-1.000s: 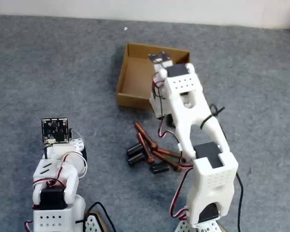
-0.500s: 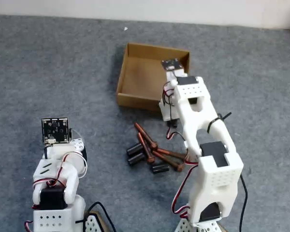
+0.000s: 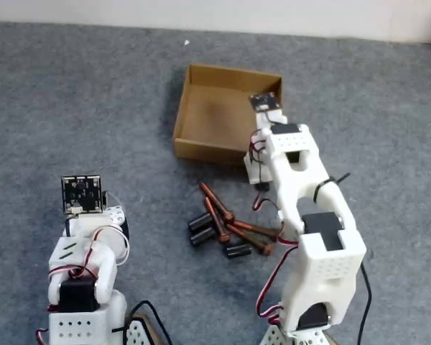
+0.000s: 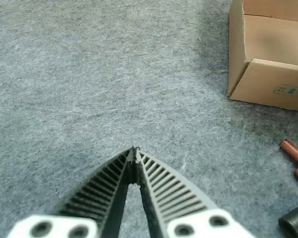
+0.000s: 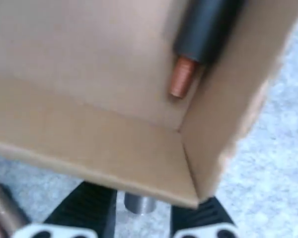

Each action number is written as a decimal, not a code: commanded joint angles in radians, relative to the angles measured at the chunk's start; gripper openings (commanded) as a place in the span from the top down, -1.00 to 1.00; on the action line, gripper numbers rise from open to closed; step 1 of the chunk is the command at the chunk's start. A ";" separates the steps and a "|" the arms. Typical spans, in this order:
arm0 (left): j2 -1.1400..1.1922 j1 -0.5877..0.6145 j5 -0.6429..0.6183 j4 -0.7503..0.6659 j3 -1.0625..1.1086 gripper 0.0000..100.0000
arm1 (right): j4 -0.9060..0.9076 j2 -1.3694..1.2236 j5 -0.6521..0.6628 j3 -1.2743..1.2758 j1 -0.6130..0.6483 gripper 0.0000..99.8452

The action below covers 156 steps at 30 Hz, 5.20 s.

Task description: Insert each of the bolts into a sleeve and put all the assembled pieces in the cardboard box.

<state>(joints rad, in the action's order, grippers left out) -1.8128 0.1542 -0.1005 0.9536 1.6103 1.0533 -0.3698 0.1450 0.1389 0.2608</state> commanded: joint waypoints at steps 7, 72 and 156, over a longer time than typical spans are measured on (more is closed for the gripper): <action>-0.008 0.018 0.018 -0.021 -0.004 0.99 | 0.174 0.323 -0.012 0.024 0.012 0.99; 2.157 -0.682 1.042 0.087 -1.478 0.62 | -0.156 1.018 -0.293 0.676 -0.481 0.99; 0.501 -0.680 -0.361 -0.468 -0.544 0.99 | -0.713 2.201 0.064 1.589 0.360 0.99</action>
<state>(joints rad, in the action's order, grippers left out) -1.3004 -0.5102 -0.4473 0.5363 1.0579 0.3782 1.8105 0.1941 1.6701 0.6107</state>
